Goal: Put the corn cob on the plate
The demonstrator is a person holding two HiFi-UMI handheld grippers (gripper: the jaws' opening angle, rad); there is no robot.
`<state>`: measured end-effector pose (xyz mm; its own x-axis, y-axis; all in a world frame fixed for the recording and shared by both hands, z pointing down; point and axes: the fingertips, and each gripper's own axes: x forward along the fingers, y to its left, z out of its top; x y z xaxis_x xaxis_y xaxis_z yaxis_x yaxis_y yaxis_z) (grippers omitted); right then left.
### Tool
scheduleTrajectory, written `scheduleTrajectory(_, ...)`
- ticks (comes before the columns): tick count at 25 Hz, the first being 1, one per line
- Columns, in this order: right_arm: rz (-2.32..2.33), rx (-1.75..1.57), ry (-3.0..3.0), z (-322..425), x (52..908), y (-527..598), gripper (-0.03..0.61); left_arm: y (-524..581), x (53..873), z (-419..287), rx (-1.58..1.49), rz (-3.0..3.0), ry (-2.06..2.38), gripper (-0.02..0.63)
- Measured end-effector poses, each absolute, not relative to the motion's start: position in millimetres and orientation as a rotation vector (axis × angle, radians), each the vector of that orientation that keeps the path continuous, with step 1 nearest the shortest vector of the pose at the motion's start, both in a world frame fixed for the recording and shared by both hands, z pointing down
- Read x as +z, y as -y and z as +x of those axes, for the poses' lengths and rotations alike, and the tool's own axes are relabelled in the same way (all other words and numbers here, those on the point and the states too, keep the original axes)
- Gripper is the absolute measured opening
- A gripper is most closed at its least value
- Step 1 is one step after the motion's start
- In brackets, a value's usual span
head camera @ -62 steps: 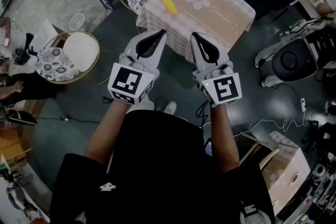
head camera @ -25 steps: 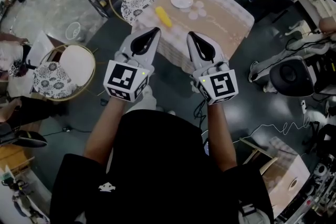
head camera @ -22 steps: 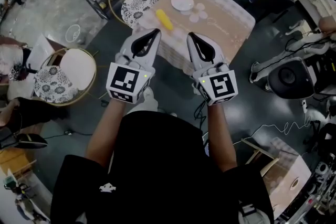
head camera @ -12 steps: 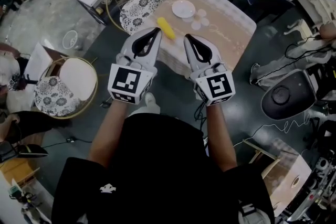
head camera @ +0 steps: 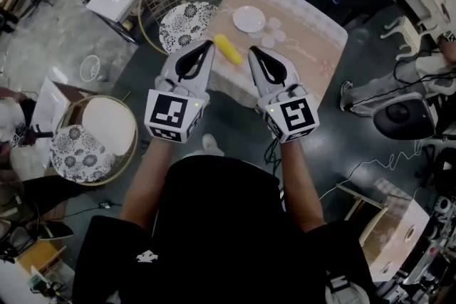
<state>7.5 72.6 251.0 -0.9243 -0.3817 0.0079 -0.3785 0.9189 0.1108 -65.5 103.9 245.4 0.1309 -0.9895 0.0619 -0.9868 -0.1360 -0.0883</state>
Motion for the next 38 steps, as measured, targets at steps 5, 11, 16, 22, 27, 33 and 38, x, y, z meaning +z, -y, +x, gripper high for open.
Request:
scheduleTrajectory(5, 0.667, -0.134, 3.031, -8.3, 259.9, -65.2, 0.002, -98.7, 255.3, -84.5, -0.161, -2.386, -2.015, 0.006)
scheduleTrajectory(11, 0.714, -0.142, 3.007, -22.2, 265.7, -57.4, 0.002, -90.9, 267.3, -100.9, -0.186, -2.413, -1.981, 0.006)
scheduleTrajectory(16, 0.736, -0.131, 2.986, -25.4, 271.8, -56.1, 0.002, -88.8, 270.4, -106.3, -0.165, -2.459, -1.975, 0.006)
scheduleTrajectory(22, 0.761, -0.132, 2.958, -19.8, 275.9, -51.6, 0.002, -84.4, 272.8, -105.6, -0.157, -2.475, -1.968, 0.006)
scheduleTrajectory(27, 0.752, -0.166, 2.940, -20.9, 274.9, -40.6, 0.002, -77.5, 273.9, -105.9, -0.144, -2.484, -1.983, 0.006)
scheduleTrajectory(33, 0.703, -0.191, 2.963, -31.1, 268.3, -24.7, 0.002, -65.5, 269.0, -110.9, -0.143, -2.448, -2.023, 0.006)
scheduleTrajectory(38, 0.673, -0.183, 2.969, -34.6, 264.5, -4.1, 0.002, -48.1, 267.2, -112.1, -0.166, -2.438, -2.038, 0.006)
